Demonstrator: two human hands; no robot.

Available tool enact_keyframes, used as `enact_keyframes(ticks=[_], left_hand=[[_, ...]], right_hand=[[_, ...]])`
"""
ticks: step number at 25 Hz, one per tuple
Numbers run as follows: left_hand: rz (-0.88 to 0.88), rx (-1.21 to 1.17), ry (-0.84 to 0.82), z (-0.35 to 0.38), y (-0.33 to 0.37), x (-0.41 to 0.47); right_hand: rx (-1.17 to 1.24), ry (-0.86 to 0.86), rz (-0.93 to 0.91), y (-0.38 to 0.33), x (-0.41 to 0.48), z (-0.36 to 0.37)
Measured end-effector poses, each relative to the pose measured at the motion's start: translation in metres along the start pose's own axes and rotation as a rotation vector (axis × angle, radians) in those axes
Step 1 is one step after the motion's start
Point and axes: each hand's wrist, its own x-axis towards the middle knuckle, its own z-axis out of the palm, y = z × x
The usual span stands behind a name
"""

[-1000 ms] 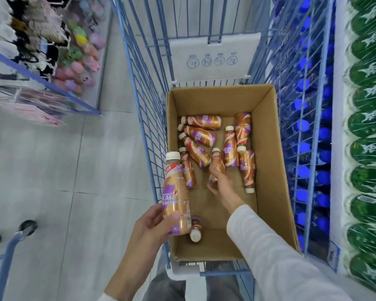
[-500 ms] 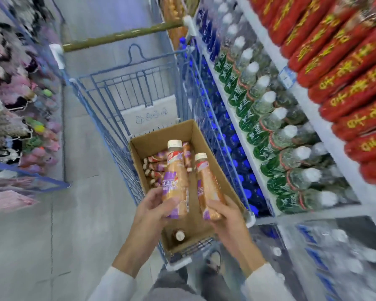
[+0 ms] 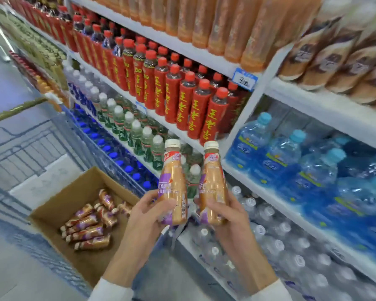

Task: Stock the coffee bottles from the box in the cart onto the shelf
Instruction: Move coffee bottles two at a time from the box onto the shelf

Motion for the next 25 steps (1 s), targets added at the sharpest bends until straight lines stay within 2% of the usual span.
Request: enact_keyframes(ticks=[6,13,21,25], left_hand=[[-0.030,0.078,-0.180,0.160,-0.064,-0.046],[-0.046,0.108,-0.354,0.297,-0.118,-0.072],[0.009,0.227,-0.690,0.447,-0.134,-0.069],[0.143,0.385,-0.817,0.513,-0.123,-0.038]], right_hand=[[0.041,0.115,-0.242,-0.086,-0.089,-0.130],[0.019,0.277,-0.424,-0.154,-0.168,-0.246],[-0.068,0.529,-0.633,-0.257,-0.188,-0.328],[-0.213,0.660,-0.716,-0.316,-0.170,-0.350]])
